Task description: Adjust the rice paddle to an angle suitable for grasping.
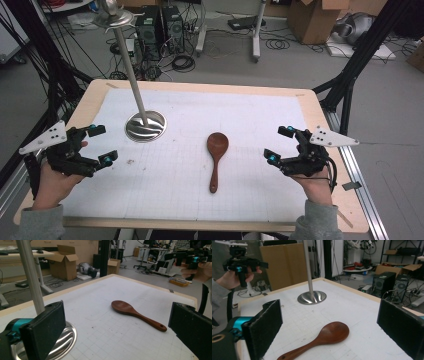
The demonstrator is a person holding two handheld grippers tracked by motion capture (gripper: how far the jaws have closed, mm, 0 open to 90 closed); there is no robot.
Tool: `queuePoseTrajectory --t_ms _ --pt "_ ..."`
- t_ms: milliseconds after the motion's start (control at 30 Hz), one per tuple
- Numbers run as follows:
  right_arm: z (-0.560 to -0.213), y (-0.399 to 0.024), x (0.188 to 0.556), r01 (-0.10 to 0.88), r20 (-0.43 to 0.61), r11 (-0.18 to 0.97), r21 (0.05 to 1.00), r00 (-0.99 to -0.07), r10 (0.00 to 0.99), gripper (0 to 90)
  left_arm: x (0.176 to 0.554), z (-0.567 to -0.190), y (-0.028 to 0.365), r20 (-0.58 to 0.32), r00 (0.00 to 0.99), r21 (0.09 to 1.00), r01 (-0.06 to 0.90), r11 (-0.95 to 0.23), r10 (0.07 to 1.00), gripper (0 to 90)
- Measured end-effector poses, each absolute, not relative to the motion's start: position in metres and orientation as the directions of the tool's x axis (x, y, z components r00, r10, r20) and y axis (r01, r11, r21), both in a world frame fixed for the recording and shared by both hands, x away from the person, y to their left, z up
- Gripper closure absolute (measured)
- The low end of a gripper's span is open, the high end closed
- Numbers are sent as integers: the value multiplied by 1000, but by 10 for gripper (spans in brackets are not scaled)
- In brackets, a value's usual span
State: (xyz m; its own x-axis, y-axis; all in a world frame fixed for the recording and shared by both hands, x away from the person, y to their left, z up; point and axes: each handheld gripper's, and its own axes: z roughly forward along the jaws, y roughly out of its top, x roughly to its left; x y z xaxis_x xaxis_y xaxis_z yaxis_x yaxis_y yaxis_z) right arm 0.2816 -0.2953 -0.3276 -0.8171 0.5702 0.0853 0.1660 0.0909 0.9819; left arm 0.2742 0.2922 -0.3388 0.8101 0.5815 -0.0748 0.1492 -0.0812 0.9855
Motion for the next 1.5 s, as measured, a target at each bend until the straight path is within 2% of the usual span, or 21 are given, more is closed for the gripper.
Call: queuePoseTrajectory --t_ms 133,167,233,333,367,467,500,667,700,867,900,933,1033,1067,1167,1233,1500 --pt "-329 -290 284 163 75 107 981 -822 564 73 274 -340 293 -77 806 984 156 -85 587 17" --pt "-329 -289 284 162 73 109 981 -823 564 93 273 -340 293 -77 804 984 157 -84 590 17" --pt "-331 -287 285 144 55 115 983 -825 562 190 273 -340 294 -79 803 984 158 -83 591 17" --pt "-333 -283 288 156 65 115 981 -824 563 202 273 -341 295 -83 799 983 162 -81 595 17" --pt "-335 -280 290 163 69 119 979 -824 563 242 272 -342 296 -80 799 983 163 -87 596 17" --pt "-337 -277 292 169 71 127 977 -827 557 281 272 -343 296 -81 798 982 168 -91 597 17" --pt "-338 -274 295 165 68 132 977 -836 544 331 271 -343 296 -82 797 981 171 -92 599 17" --pt "-341 -268 300 167 66 144 975 -846 528 417 270 -346 297 -86 792 978 182 -99 605 17" --pt "-342 -266 301 167 67 147 975 -850 522 461 269 -347 297 -85 792 978 184 -102 605 17" --pt "-343 -263 305 163 60 161 973 -859 508 542 267 -349 299 -88 787 976 191 -106 610 17" --pt "-344 -260 307 159 50 172 972 -859 510 591 267 -349 299 -89 787 976 192 -106 611 17" --pt "-344 -260 307 159 50 172 972 -859 510 591 267 -350 299 -89 786 975 194 -108 612 17" --pt "-346 -256 308 164 45 192 968 -860 508 682 266 -350 301 -90 782 974 198 -109 616 17" --pt "-346 -256 308 164 45 192 968 -860 508 682 265 -351 301 -88 781 974 198 -111 618 17" --pt "-346 -253 309 164 33 193 967 -838 545 805 263 -352 301 -87 777 973 200 -114 624 17" --pt "-347 -252 312 195 80 162 967 -839 538 860 262 -352 301 -86 776 973 201 -116 625 17" --pt "-351 -248 319 216 85 173 961 -826 557 893 261 -354 303 -89 771 971 208 -117 631 17"
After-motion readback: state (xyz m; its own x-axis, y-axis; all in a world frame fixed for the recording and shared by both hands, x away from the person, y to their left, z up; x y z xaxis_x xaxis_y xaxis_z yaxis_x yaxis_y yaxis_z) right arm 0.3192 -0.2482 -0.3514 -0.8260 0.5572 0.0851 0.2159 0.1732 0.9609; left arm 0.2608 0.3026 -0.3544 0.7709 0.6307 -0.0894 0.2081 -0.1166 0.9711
